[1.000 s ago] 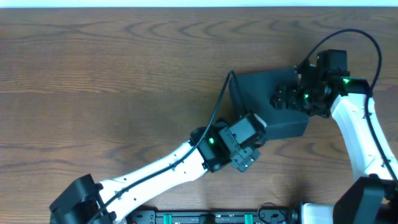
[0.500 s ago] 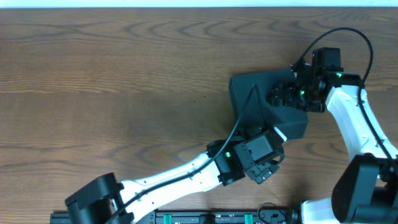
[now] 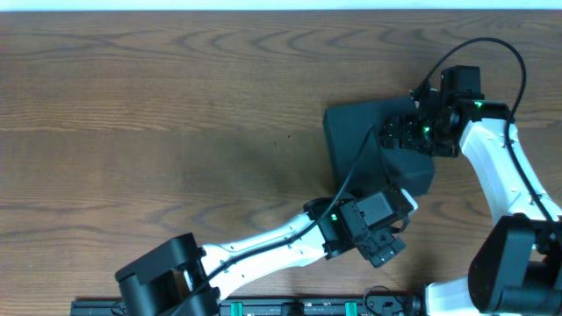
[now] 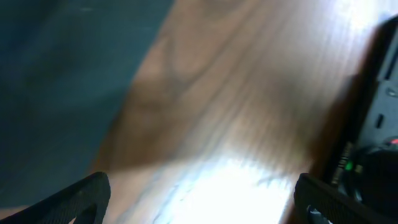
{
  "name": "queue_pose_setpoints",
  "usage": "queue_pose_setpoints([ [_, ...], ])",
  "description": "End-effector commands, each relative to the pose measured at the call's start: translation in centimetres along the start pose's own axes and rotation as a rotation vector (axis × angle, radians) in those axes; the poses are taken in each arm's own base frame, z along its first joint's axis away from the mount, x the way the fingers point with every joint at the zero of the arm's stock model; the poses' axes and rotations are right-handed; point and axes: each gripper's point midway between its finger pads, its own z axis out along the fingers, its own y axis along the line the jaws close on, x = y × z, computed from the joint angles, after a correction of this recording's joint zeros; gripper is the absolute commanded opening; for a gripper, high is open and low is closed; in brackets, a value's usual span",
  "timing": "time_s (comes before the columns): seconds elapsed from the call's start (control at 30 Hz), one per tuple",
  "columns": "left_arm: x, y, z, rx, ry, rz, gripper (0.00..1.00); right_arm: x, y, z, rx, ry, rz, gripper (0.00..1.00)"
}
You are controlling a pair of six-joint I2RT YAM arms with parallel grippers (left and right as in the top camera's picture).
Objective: Pack container
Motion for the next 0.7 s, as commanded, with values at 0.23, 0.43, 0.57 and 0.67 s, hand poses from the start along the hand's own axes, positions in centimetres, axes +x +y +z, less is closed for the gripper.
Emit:
queue_pose_setpoints([
  [0.23, 3.0, 1.3, 3.6, 0.012, 0.108, 0.047, 0.95, 0.7, 0.1, 1.1, -0.014, 0.045, 0.012, 0.99],
  [0.43, 3.3, 4.5, 4.4, -0.089, 0.116, 0.021, 0.95, 0.8, 0.1, 1.1, -0.014, 0.050, 0.013, 0.99],
  [0.57, 3.1, 6.5, 4.7, -0.147, 0.109, 0.001, 0.95, 1.0, 0.1, 1.1, -0.013, 0.057, 0.015, 0.99],
  [0.67, 3.3, 7.5, 5.0, -0.158, 0.112, -0.017, 0.95, 1.0, 0.1, 1.1, -0.013, 0.057, 0.015, 0.99],
])
